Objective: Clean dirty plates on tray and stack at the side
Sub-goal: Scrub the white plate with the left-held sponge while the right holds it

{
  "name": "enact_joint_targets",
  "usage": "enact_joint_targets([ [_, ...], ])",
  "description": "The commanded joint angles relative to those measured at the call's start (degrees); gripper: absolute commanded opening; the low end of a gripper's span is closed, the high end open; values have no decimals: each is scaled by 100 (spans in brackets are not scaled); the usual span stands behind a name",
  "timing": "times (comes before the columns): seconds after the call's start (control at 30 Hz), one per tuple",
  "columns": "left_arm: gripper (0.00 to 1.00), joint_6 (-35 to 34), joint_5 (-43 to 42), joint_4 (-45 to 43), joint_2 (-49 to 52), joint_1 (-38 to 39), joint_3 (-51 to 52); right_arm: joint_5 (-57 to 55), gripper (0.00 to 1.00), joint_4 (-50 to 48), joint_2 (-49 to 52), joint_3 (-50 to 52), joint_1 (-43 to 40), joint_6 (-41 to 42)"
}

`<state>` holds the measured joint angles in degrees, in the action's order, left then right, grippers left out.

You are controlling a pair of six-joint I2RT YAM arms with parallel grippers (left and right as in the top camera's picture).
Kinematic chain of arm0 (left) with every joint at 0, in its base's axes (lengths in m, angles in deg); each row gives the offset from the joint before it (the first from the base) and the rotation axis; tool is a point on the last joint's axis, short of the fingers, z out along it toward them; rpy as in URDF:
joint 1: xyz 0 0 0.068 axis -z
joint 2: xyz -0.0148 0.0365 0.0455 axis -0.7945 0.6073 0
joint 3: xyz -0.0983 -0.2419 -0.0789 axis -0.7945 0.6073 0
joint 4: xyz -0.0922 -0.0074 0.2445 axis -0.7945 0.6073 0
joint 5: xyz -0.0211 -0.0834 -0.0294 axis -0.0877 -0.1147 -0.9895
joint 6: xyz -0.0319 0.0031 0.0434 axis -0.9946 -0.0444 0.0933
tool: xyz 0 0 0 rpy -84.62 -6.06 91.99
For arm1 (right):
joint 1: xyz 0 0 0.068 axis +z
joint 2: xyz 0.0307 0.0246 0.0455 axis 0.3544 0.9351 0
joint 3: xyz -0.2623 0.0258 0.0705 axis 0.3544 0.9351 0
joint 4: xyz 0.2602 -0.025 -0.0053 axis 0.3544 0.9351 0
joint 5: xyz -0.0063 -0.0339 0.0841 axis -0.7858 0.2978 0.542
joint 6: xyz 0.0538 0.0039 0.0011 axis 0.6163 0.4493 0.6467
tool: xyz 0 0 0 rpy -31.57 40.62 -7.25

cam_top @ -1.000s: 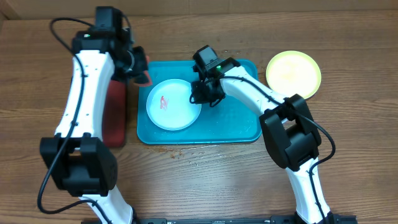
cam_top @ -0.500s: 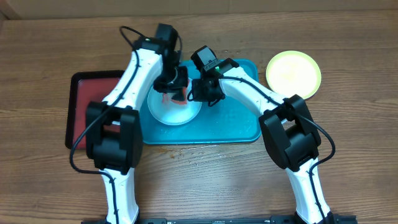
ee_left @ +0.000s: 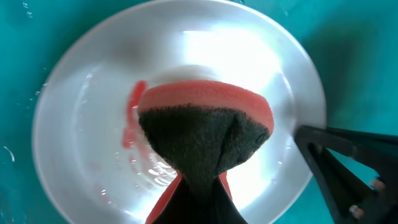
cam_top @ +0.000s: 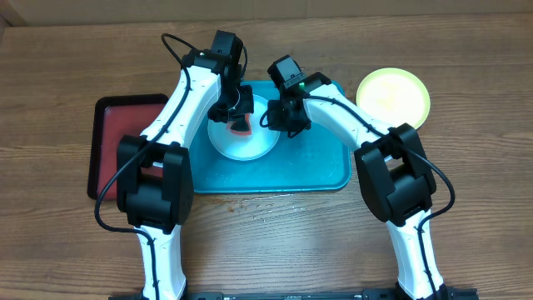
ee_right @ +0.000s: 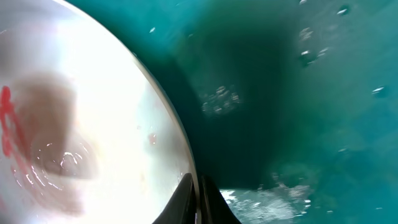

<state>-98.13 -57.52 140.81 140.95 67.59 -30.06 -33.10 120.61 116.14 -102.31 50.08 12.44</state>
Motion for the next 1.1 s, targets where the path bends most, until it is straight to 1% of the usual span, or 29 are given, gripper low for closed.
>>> enact_joint_targets([
  [0.0,4,-245,155,-101,92,46,-7,-240,4,61,55,48,-96,-225],
  [0.17,4,-376,17,-229,175,48,-7,-245,4,68,55,48,-61,-236],
  [0.4,4,-367,33,-306,278,74,-2,-245,5,24,55,48,-57,-236],
  [0.63,4,-365,26,-330,667,160,0,-245,5,26,55,48,-57,-236],
  [0.7,4,-247,63,-334,800,192,0,-245,5,28,55,48,-57,-236],
  [0.77,4,-151,374,-319,907,195,0,-245,5,31,55,48,-57,-236],
  [0.93,4,-374,2214,-107,881,181,-2,-249,5,66,55,48,-57,-236],
  [1.0,4,-369,2767,-63,813,181,-13,-249,5,63,55,48,-57,-236],
  [1.07,4,-369,3121,-28,728,181,-35,-247,5,50,55,48,-57,-236],
])
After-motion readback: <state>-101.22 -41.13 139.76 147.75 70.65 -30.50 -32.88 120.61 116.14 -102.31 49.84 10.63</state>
